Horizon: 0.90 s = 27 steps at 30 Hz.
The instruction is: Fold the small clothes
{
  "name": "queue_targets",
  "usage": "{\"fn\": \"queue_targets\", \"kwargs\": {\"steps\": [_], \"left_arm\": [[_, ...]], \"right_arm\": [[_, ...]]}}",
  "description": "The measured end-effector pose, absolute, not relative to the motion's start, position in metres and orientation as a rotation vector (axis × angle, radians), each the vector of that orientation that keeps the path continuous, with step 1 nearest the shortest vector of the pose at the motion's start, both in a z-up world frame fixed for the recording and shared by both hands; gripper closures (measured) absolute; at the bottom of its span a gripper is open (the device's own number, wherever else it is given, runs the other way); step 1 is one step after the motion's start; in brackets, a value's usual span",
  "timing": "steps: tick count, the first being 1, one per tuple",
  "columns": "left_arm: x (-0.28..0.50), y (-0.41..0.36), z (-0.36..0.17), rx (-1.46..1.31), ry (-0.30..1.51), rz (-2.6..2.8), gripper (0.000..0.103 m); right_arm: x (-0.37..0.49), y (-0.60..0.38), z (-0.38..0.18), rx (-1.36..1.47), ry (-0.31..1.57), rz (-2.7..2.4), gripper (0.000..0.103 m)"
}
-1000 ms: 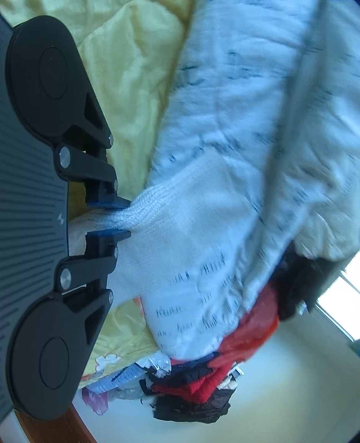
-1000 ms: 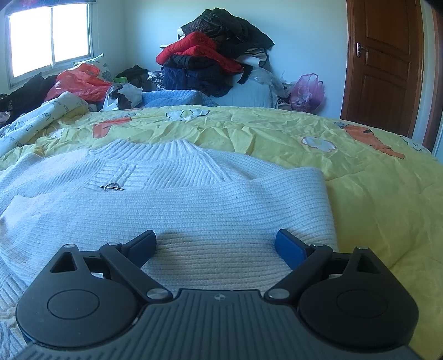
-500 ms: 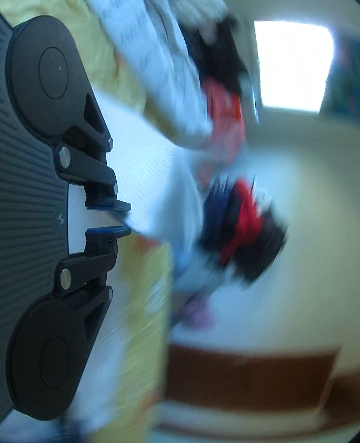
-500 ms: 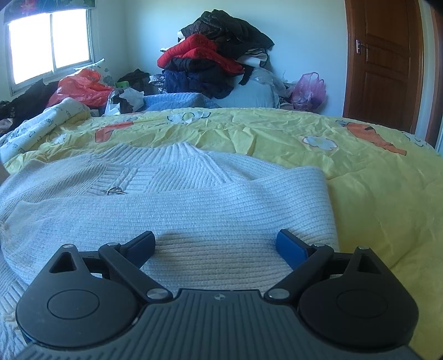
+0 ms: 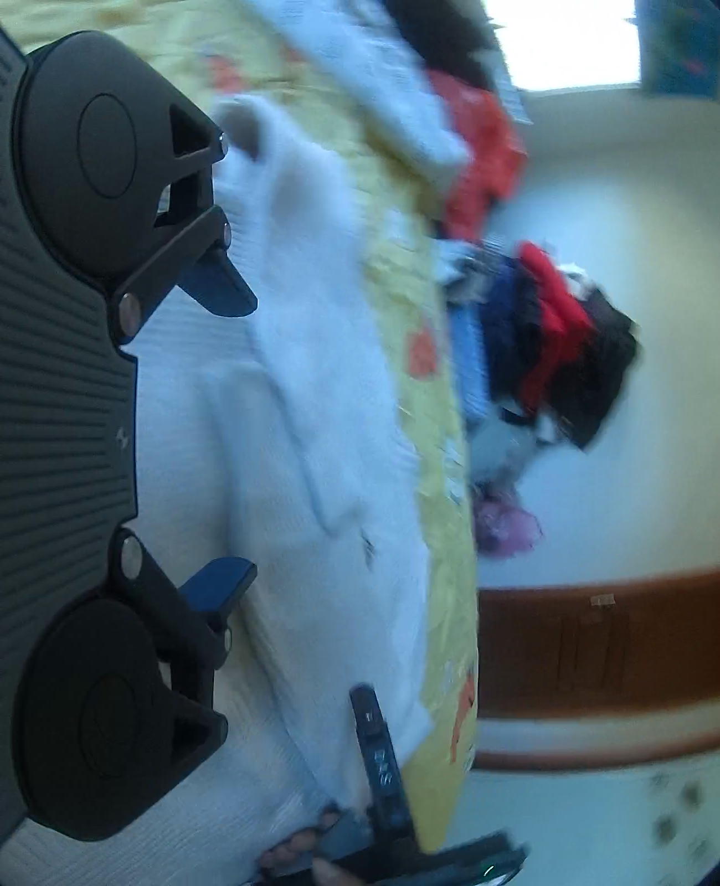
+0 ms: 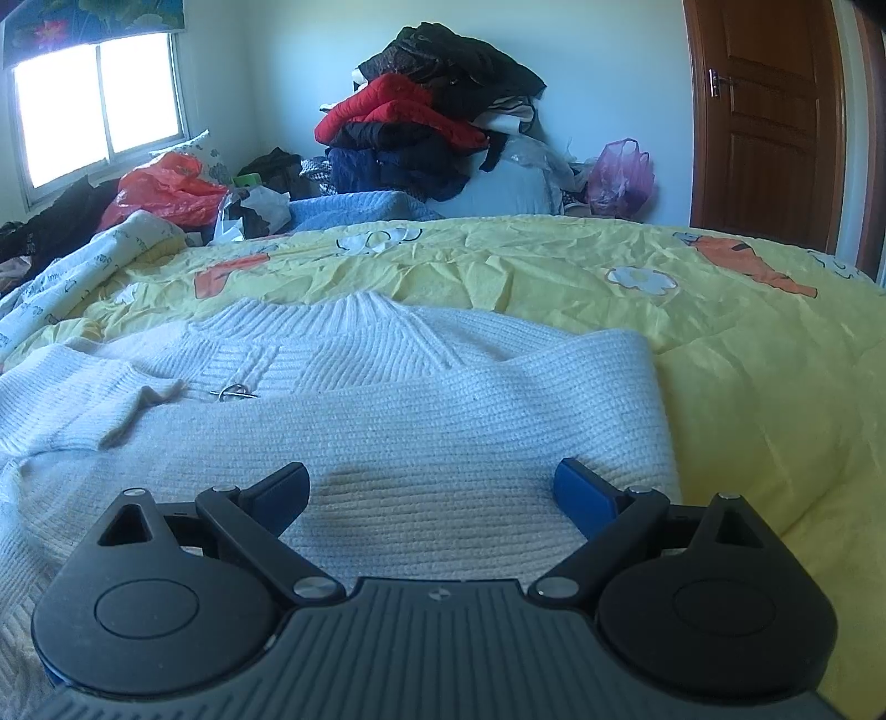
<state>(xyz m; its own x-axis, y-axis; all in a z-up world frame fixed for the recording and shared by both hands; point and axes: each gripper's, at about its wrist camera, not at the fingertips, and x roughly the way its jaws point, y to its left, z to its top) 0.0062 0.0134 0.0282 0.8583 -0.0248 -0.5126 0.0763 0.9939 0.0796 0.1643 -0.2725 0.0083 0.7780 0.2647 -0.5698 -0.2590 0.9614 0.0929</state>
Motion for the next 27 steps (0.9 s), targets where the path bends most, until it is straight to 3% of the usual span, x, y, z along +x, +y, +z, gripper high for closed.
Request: {"fn": "queue_targets", "kwargs": {"steps": [3,5,6,11,15,19,25,27], "left_arm": [[0.016,0.038,0.013,-0.046,0.653,-0.023,0.008],[0.018,0.046,0.010,-0.098,0.673,-0.020,0.005],[0.018,0.047,0.009,-0.110,0.680,-0.024,0.000],[0.016,0.041,0.008,-0.069,0.692,-0.019,0.000],[0.021,0.043,0.007,-0.095,0.684,-0.029,0.000],[0.023,0.046,0.009,-0.124,0.675,-0.038,0.000],[0.022,0.050,0.009,-0.156,0.665,-0.046,0.000],[0.022,0.052,0.009,-0.165,0.663,-0.049,0.000]], "right_arm": [[0.165,-0.262,0.009,-0.056,0.632,0.280,0.003],[0.163,-0.250,0.016,-0.094,0.631,0.240,0.006],[0.159,-0.245,0.025,-0.057,0.624,0.216,0.006],[0.151,-0.221,0.057,0.368,0.655,0.463,0.001],[0.179,-0.195,0.041,0.649,0.868,0.592,0.008],[0.195,-0.177,0.022,0.750,0.959,0.575,0.018],[0.199,-0.154,0.010,0.779,0.988,0.570,0.018],[0.202,-0.148,0.013,0.759,0.981,0.562,0.023]]}}
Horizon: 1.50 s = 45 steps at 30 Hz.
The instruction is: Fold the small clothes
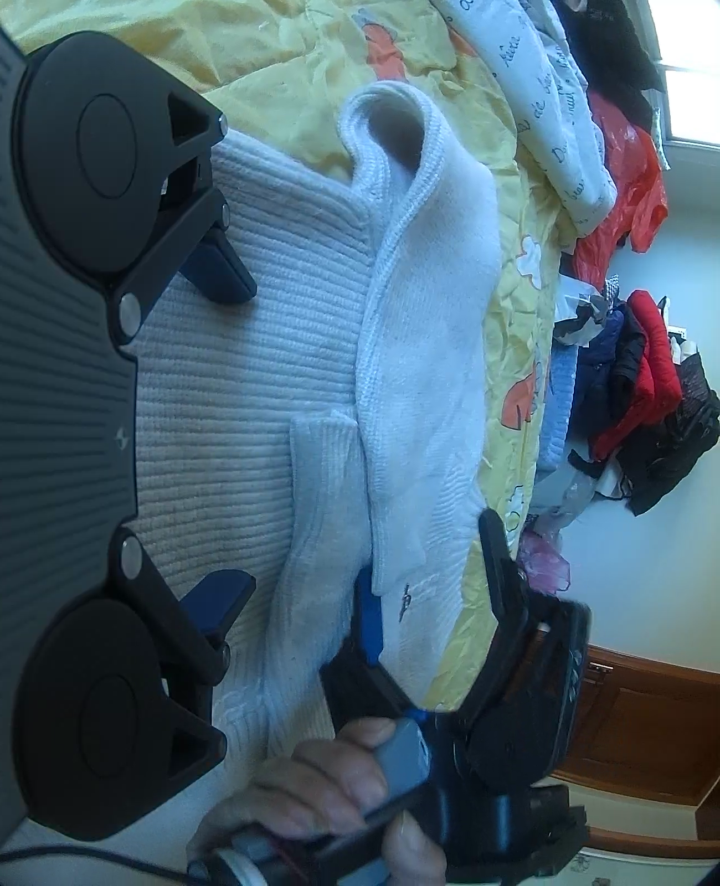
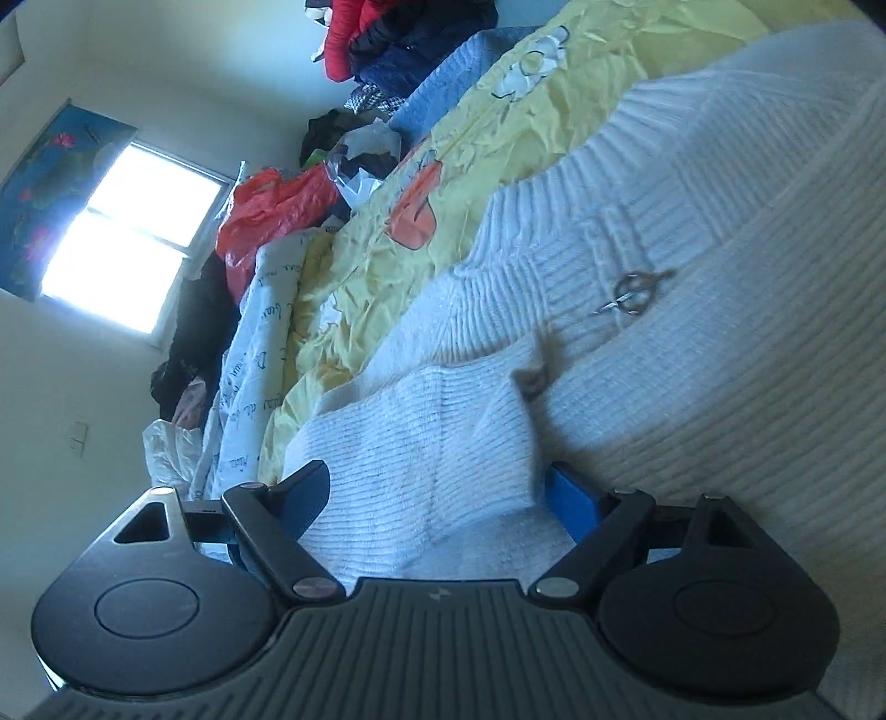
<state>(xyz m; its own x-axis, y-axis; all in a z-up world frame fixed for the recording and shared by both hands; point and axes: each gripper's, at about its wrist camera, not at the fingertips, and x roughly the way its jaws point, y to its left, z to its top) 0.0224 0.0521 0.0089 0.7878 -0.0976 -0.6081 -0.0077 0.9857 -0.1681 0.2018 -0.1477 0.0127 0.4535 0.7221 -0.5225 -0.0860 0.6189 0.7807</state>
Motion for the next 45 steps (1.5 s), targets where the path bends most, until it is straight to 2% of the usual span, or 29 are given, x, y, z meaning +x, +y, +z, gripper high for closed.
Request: {"fn": "queue_targets", "kwargs": {"steps": [1,2,4,8,13,20,27,37,42,44,45], "left_arm": [[0.022,0.053,0.009,-0.169,0.662,-0.050,0.000],[0.022,0.053,0.009,-0.172,0.660,-0.051,0.000],[0.023,0.054,0.009,-0.179,0.659,-0.053,0.000],[0.022,0.057,0.009,-0.194,0.654,-0.058,0.000],[0.022,0.057,0.009,-0.190,0.656,-0.057,0.000],[0.022,0.058,0.008,-0.188,0.656,-0.057,0.000],[0.023,0.057,0.008,-0.172,0.660,-0.054,0.000],[0.025,0.053,0.008,-0.142,0.669,-0.044,0.000],[0.025,0.054,0.008,-0.142,0.669,-0.044,0.000],[0.025,0.054,0.008,-0.142,0.669,-0.044,0.000],[0.025,0.054,0.008,-0.142,0.669,-0.044,0.000]], "right_arm": [[0.203,-0.145,0.013,0.744,0.984,0.556,0.036],[0.204,-0.142,0.013,0.714,0.994,0.543,0.060],[0.205,-0.140,0.009,0.679,1.013,0.521,0.090],[0.200,-0.146,0.014,0.693,0.952,0.543,0.091],[0.197,-0.164,0.055,0.656,0.840,0.615,0.091],[0.191,-0.254,0.096,0.559,0.730,0.539,0.091],[0.180,-0.350,0.071,0.586,0.751,0.358,0.091],[0.165,-0.347,0.020,0.552,0.805,0.295,0.091],[0.157,-0.361,0.010,0.664,0.789,0.317,0.066],[0.157,-0.369,0.013,0.721,0.759,0.312,0.050],[0.158,-0.371,0.015,0.737,0.747,0.307,0.048]]}}
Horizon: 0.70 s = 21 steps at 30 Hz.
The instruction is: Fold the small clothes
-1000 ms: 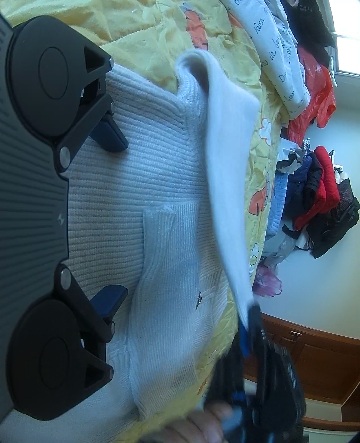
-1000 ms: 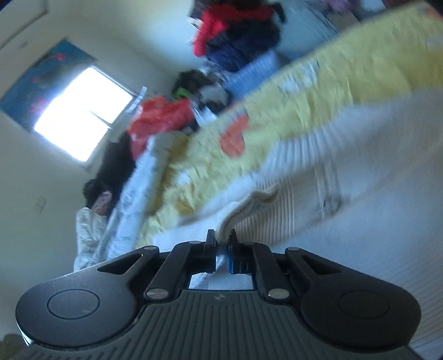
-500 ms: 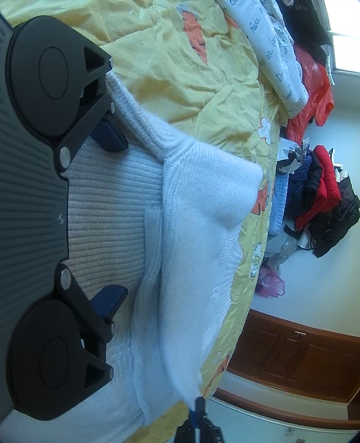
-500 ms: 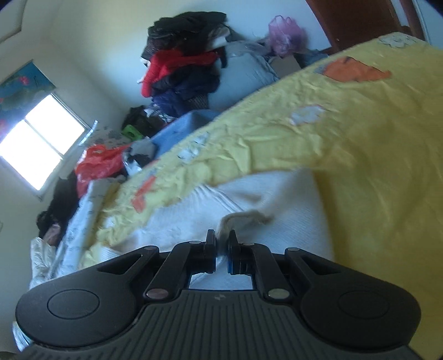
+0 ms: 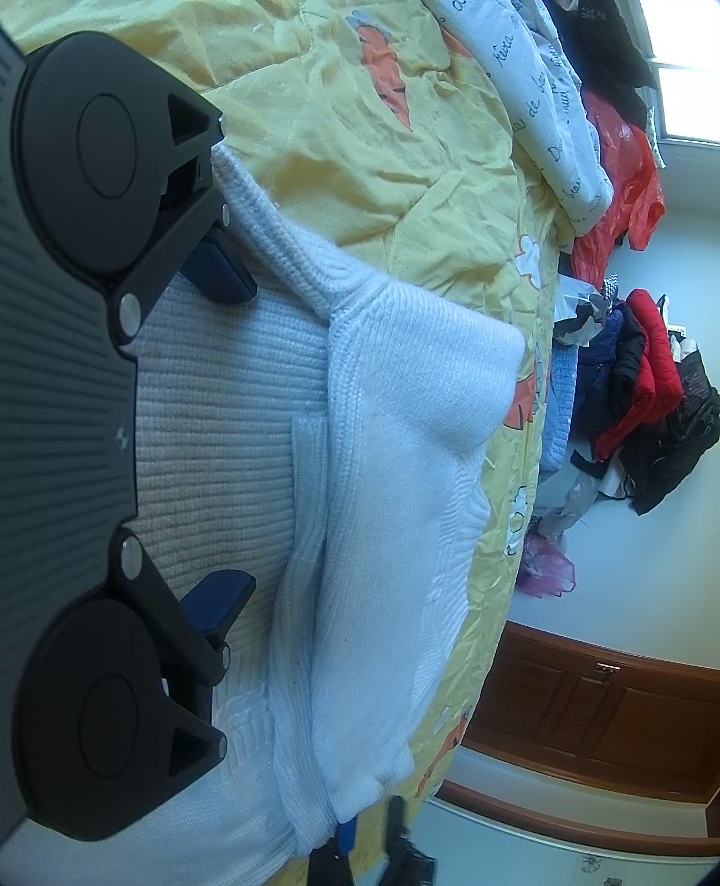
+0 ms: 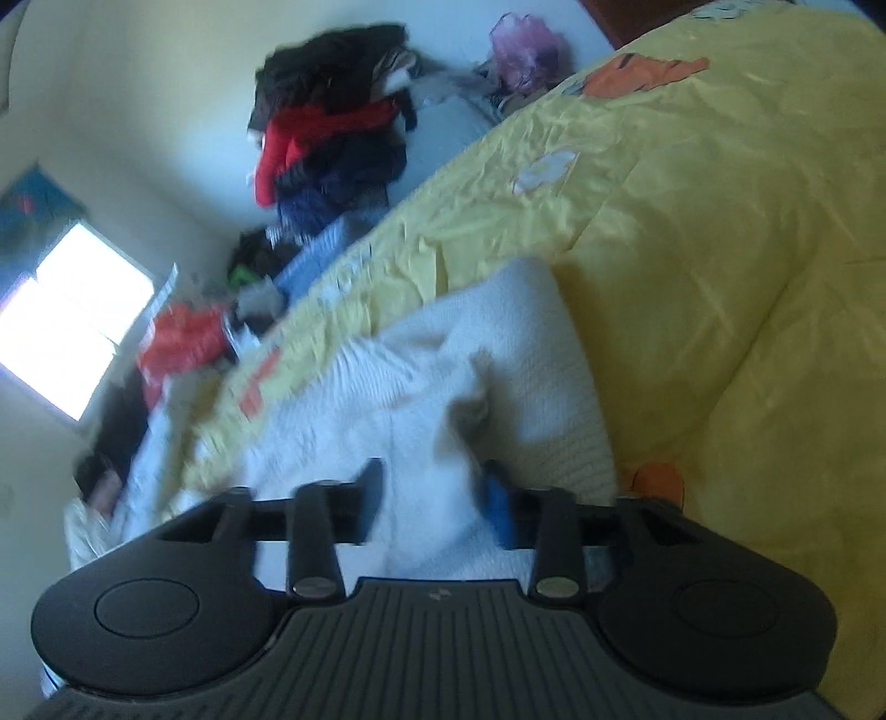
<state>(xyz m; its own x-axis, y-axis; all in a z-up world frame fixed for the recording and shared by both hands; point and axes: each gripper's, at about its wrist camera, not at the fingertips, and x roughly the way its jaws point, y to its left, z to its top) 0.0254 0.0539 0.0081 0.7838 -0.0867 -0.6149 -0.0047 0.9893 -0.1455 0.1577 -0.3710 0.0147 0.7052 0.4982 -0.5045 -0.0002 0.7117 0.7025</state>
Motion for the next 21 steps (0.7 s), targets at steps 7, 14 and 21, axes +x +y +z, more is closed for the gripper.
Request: {"fn": "queue_targets", "kwargs": {"steps": [7,14,21], "left_arm": [[0.025,0.053,0.008,-0.141,0.669,-0.044,0.000],[0.025,0.053,0.008,-0.143,0.669,-0.045,0.000],[0.025,0.053,0.008,-0.144,0.668,-0.046,0.000]], "right_arm": [[0.182,-0.360,0.016,0.685,0.752,0.258,0.042],[0.171,-0.344,0.024,0.568,0.679,0.268,0.092],[0.152,-0.361,0.001,0.593,0.670,0.214,0.095]]}}
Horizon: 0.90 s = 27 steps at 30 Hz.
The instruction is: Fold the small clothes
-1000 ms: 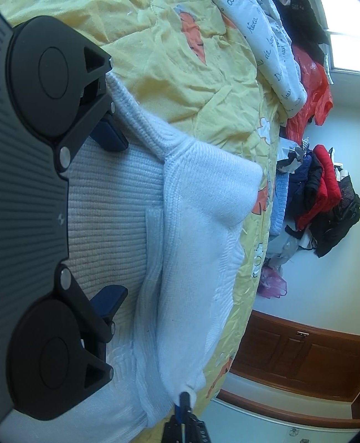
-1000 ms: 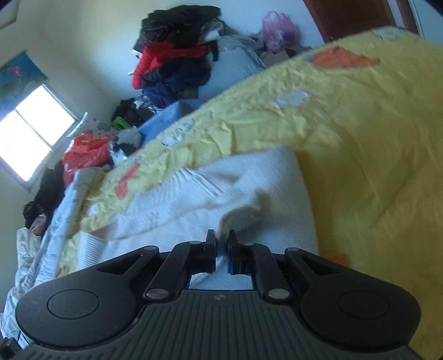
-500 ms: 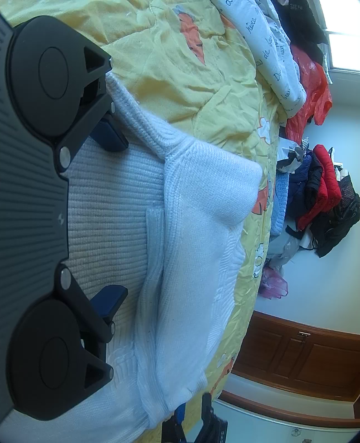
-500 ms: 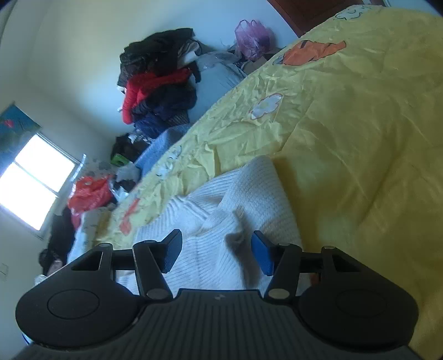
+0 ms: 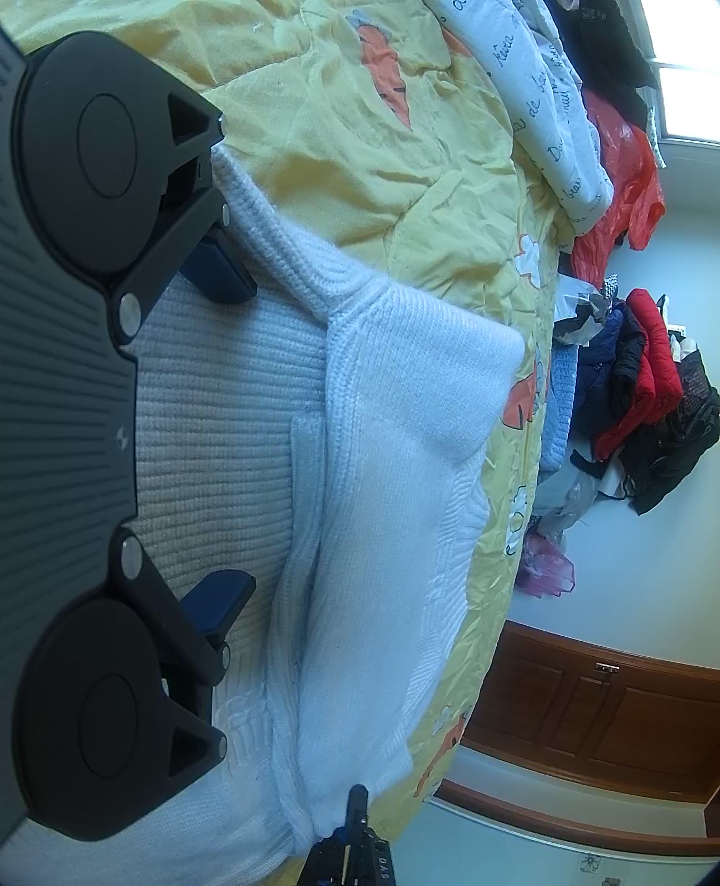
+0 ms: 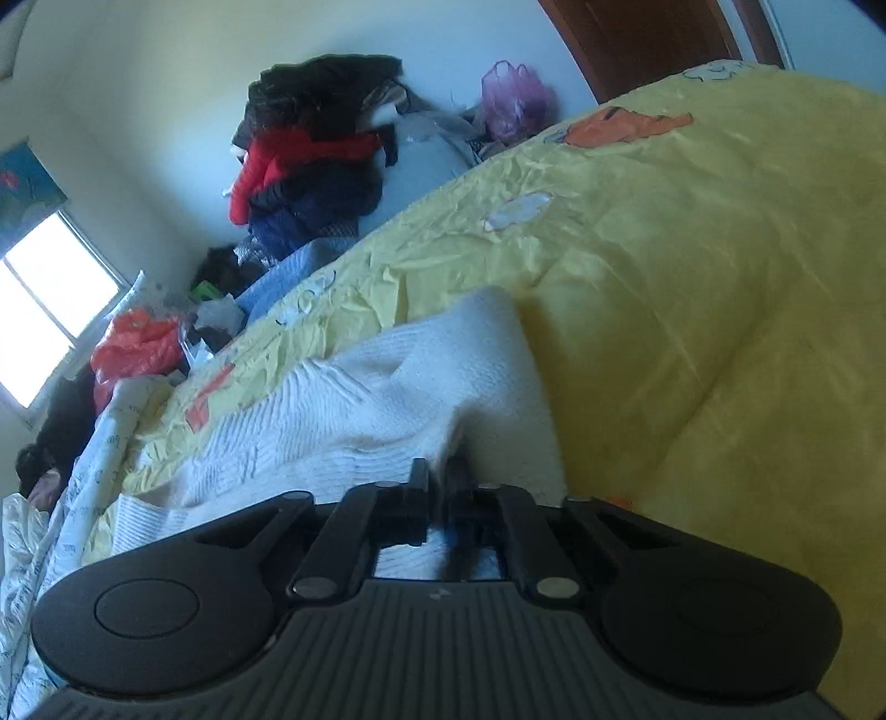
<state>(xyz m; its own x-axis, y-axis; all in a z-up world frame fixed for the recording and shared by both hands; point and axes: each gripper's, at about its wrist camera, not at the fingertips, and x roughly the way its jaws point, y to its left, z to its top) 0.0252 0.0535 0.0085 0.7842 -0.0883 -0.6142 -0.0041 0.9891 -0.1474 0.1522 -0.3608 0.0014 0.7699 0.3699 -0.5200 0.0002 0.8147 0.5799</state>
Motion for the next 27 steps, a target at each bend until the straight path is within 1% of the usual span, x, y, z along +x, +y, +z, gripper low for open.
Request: {"fn": "queue_targets", "kwargs": {"steps": [1,3,4,5,6,9,10,11,12,16,17,19,22,25,27], "left_arm": [[0.025,0.053,0.008,-0.143,0.669,-0.045,0.000],[0.025,0.054,0.008,-0.143,0.669,-0.045,0.000],[0.025,0.054,0.008,-0.144,0.668,-0.046,0.000],[0.025,0.053,0.008,-0.144,0.668,-0.046,0.000],[0.025,0.053,0.008,-0.143,0.669,-0.045,0.000],[0.025,0.053,0.008,-0.142,0.669,-0.045,0.000],[0.025,0.053,0.008,-0.141,0.669,-0.046,0.000],[0.025,0.053,0.008,-0.141,0.669,-0.045,0.000],[0.026,0.053,0.008,-0.138,0.670,-0.045,0.000],[0.025,0.053,0.009,-0.138,0.670,-0.044,0.000],[0.025,0.054,0.009,-0.140,0.669,-0.044,0.000],[0.025,0.053,0.008,-0.136,0.671,-0.043,0.000],[0.025,0.053,0.009,-0.139,0.669,-0.044,0.000],[0.025,0.054,0.009,-0.144,0.668,-0.045,0.000],[0.025,0.054,0.009,-0.147,0.667,-0.045,0.000]], "right_arm": [[0.151,-0.360,0.004,0.597,0.663,0.212,0.080],[0.150,-0.356,0.013,0.564,0.649,0.185,0.073],[0.147,-0.352,0.020,0.530,0.622,0.162,0.065],[0.142,-0.347,0.029,0.488,0.577,0.139,0.060],[0.138,-0.341,0.036,0.451,0.538,0.129,0.058],[0.130,-0.320,0.056,0.356,0.445,0.186,0.058],[0.131,-0.311,0.060,0.319,0.447,0.212,0.055],[0.134,-0.300,0.061,0.275,0.461,0.237,0.051],[0.136,-0.290,0.060,0.221,0.478,0.258,0.050],[0.153,-0.261,0.031,0.046,0.626,0.245,0.051],[0.158,-0.259,0.018,0.016,0.673,0.231,0.052],[0.150,-0.261,0.006,-0.015,0.591,0.261,0.052],[0.148,-0.262,0.016,0.005,0.614,0.235,0.052],[0.126,-0.253,0.029,-0.032,0.552,0.228,0.046],[0.116,-0.251,0.024,-0.035,0.568,0.259,0.033]]}}
